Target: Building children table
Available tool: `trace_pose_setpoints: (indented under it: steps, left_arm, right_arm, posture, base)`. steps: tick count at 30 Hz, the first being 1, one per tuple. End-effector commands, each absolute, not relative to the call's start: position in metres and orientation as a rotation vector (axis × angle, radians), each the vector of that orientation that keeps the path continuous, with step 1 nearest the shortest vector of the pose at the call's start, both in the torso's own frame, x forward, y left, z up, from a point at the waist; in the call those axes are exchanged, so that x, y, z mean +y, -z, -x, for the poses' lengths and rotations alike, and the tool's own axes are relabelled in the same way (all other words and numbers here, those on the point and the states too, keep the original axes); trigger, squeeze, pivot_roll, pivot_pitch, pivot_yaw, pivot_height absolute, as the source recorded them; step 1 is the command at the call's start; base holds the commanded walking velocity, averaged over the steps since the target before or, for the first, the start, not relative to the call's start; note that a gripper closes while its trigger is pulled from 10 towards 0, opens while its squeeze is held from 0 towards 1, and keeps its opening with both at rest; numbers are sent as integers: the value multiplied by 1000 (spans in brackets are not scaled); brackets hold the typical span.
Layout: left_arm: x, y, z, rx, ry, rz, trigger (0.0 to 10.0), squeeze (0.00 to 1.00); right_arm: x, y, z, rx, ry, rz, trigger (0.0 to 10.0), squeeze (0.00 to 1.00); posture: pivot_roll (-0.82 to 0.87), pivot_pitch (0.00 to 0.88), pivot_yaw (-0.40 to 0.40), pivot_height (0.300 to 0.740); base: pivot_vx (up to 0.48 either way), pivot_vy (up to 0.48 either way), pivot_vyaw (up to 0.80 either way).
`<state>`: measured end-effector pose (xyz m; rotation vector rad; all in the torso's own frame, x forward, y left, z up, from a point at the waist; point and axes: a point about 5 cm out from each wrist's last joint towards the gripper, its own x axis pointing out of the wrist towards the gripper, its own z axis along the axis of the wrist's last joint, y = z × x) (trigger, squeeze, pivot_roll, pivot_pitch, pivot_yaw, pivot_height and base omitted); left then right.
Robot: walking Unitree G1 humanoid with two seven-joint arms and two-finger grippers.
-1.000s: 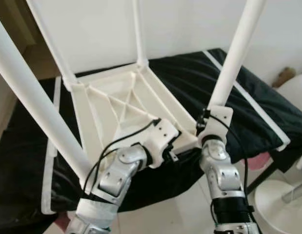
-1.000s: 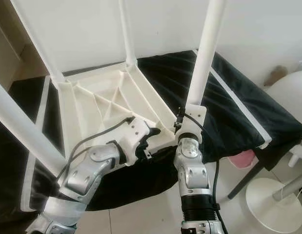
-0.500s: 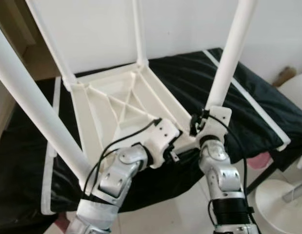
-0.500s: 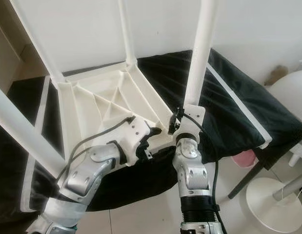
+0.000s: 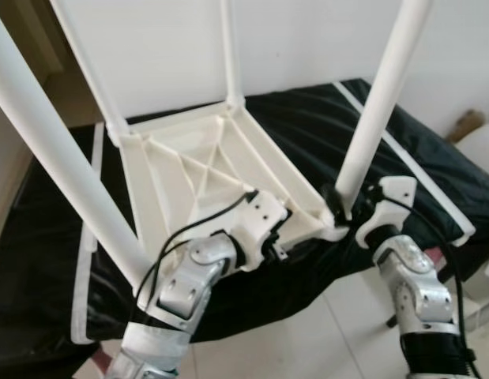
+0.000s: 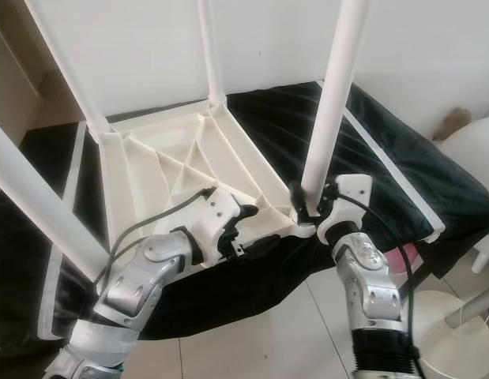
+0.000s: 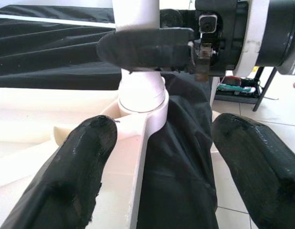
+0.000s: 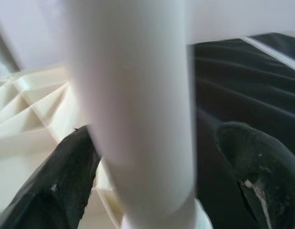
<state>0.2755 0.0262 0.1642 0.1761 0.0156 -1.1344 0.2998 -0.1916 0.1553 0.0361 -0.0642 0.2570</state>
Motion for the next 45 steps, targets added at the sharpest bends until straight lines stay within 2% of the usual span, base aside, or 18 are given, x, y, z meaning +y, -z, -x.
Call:
trace_pose_setpoints:
  steps: [1,6,12,18,19,23,35,36,41,45]
  left_arm:
    - [28,-163,-279,20,1091,-188,10000,0]
    - [28,-163,-279,20,1093,-189,10000,0]
    - [30,-165,-281,15,1094,-204,10000,0]
    - [30,-164,-280,14,1094,-210,10000,0]
    - [31,-165,-280,14,1090,-209,10000,0]
    - [31,-165,-280,13,1082,-206,10000,0]
    - [28,-163,-278,16,1098,-198,10000,0]
    - [28,-163,-278,16,1099,-198,10000,0]
    - [27,-162,-278,18,1102,-199,10000,0]
    - [27,-162,-277,19,1103,-200,10000,0]
  right_arm:
    - [-200,-162,-308,-69,-374,28,10000,0]
    - [-201,-163,-310,-57,-414,57,10000,0]
    - [-195,-159,-325,34,-659,192,10000,0]
    - [-197,-158,-338,66,-719,277,10000,0]
    - [-199,-158,-338,73,-717,283,0,0]
    - [-205,-151,-335,109,-733,358,0,0]
    - [-222,-143,-327,138,-712,316,235,0]
    - [-222,-143,-326,137,-710,300,10000,0]
    - [-222,-141,-323,173,-641,354,10000,0]
    - [-216,-142,-325,148,-528,289,10000,0]
  posture:
    - [-81,0,68,740]
    - [-79,0,69,740]
    - [-66,0,71,740]
    - [-54,0,61,740]
    - [-51,0,57,740]
    - [-51,0,55,740]
    - [-72,0,55,740]
    - [-74,0,56,740]
    - [-77,0,56,740]
    - [-76,0,57,740]
  base:
    - [0,0,0]
    - [0,0,0]
    - [0,0,0]
    - [0,0,0]
    - [0,0,0]
    - [0,0,0]
    - [0,0,0]
    - [0,0,0]
    - [0,0,0]
    - [0,0,0]
